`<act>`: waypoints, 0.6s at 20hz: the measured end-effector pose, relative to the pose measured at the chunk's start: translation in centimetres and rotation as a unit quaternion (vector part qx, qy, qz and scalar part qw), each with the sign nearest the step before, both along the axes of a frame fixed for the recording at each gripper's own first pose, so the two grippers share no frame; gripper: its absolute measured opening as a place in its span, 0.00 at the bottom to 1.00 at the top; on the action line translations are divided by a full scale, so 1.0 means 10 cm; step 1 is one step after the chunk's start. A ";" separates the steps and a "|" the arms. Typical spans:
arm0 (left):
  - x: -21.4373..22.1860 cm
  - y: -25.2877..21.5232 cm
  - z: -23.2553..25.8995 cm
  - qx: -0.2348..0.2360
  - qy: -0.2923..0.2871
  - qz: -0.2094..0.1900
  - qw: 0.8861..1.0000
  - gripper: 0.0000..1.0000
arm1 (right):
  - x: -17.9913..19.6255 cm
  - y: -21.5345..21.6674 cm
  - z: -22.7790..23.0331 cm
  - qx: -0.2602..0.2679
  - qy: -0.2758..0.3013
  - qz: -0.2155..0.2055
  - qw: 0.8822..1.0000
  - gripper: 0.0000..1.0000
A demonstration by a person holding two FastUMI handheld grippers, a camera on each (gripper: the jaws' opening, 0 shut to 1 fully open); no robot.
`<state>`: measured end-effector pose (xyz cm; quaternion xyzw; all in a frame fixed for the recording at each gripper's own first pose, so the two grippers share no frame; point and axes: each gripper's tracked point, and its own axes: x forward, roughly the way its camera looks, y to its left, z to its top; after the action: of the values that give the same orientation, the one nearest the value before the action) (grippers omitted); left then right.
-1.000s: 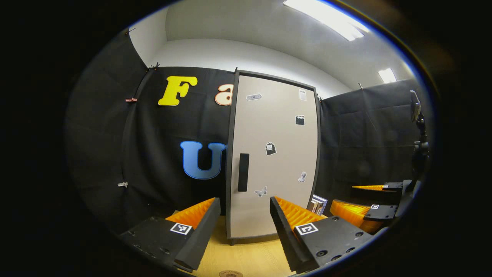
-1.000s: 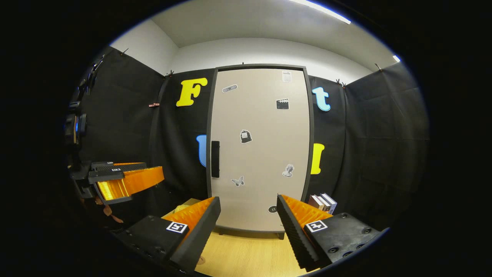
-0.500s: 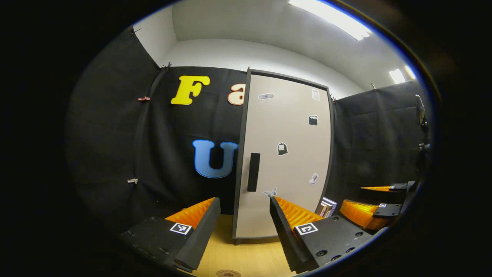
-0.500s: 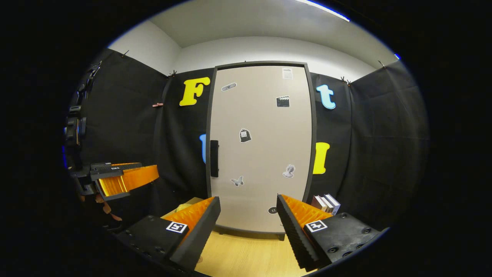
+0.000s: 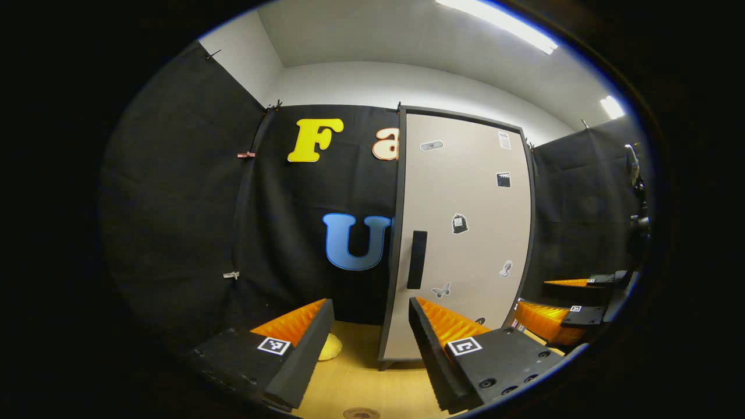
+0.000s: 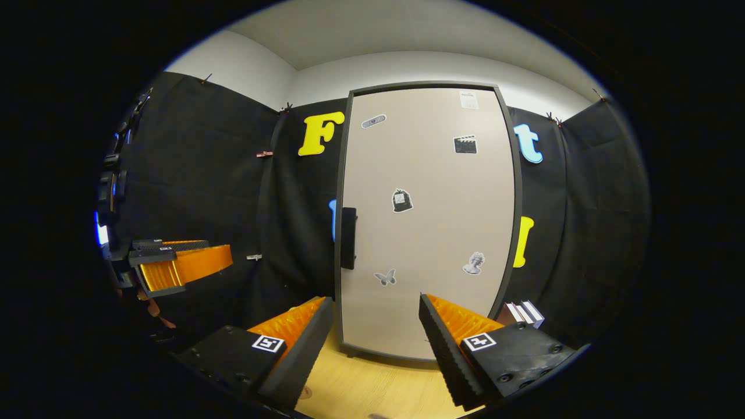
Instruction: Open the cabinet door with the right hand, grasp the bottle in the cabinet with the left hand and place it on the coaster, then close the cabinet door with the right hand.
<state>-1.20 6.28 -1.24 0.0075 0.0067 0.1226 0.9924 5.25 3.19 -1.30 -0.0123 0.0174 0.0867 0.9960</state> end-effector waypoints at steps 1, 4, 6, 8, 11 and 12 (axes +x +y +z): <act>0.00 0.08 -0.02 0.002 0.005 -0.007 1.000 0.83 | 0.06 0.08 0.00 -0.003 -0.001 -0.005 1.000 0.95; 0.04 0.34 0.05 0.013 0.002 -0.028 1.000 0.82 | 0.27 0.40 0.05 -0.002 -0.015 -0.015 1.000 0.95; 0.07 0.51 0.08 0.023 0.001 -0.040 0.999 0.82 | 0.47 0.59 0.06 -0.002 -0.021 -0.023 1.000 0.95; 0.11 0.67 0.09 0.022 0.000 -0.050 0.998 0.82 | 0.66 0.78 0.05 -0.001 -0.023 -0.031 0.999 0.95; 0.18 0.85 0.04 0.010 0.004 -0.070 0.998 0.82 | 0.96 0.93 0.03 0.009 -0.019 -0.057 0.998 0.95; 0.21 0.91 0.04 0.010 0.006 -0.073 0.997 0.82 | 1.07 0.92 0.04 0.010 -0.021 -0.072 0.997 0.95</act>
<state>0.89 15.34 -0.81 0.0186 0.0103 0.0494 0.9986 15.91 12.42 -0.94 -0.0031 -0.0036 0.0145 0.9999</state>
